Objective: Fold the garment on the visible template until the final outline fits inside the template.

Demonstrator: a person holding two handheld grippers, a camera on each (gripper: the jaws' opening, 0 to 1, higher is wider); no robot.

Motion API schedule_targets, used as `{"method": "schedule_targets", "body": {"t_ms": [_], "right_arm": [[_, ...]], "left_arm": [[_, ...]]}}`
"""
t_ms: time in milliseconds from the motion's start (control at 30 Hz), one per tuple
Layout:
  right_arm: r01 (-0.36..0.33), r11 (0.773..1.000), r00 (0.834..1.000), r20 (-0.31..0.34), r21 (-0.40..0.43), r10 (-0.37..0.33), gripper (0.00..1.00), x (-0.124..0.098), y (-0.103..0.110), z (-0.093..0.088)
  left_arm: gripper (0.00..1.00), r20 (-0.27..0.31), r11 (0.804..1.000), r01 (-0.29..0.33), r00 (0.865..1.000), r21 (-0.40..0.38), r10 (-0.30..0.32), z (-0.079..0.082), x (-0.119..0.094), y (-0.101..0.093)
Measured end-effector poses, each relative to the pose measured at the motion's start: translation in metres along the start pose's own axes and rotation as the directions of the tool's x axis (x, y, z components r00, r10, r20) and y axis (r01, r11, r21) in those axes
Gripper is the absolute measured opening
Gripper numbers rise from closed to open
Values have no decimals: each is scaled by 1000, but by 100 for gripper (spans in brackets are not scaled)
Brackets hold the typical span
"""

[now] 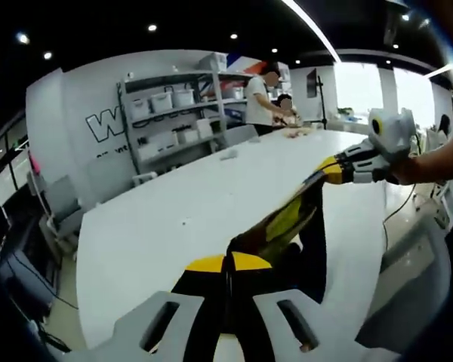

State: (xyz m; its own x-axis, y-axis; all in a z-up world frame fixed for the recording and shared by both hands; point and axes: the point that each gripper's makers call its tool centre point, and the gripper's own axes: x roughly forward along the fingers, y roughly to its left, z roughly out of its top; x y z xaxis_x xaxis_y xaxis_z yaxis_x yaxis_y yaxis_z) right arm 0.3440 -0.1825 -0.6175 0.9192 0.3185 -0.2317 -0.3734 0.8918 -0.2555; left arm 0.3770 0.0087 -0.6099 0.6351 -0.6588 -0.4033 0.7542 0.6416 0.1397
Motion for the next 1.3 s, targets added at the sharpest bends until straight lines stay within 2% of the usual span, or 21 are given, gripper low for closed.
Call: {"method": "schedule_targets", "body": {"t_ms": [367, 700, 967, 1100, 1200, 1300], "right_arm": [[6, 999, 1000, 21, 41, -7, 0, -31, 7, 13], [-25, 998, 998, 63, 49, 22, 0, -62, 16, 45], [-45, 998, 997, 66, 53, 41, 0, -80, 23, 51], [-57, 998, 996, 77, 41, 54, 0, -91, 27, 60], [-71, 997, 992, 106, 39, 66, 0, -96, 27, 73], [-81, 996, 989, 123, 34, 77, 0, -98, 26, 82]], "left_arm": [[2, 19, 1000, 19, 1000, -3, -19, 12, -28, -24], [2, 39, 1000, 26, 999, -2, -26, 21, -56, -38], [2, 38, 999, 42, 998, -1, -42, 23, -70, -52], [2, 51, 999, 45, 998, -3, -45, 31, -82, -55], [2, 63, 999, 49, 997, -8, -49, 41, -89, -57], [2, 85, 1000, 26, 996, 15, -27, 52, -93, -52]]}}
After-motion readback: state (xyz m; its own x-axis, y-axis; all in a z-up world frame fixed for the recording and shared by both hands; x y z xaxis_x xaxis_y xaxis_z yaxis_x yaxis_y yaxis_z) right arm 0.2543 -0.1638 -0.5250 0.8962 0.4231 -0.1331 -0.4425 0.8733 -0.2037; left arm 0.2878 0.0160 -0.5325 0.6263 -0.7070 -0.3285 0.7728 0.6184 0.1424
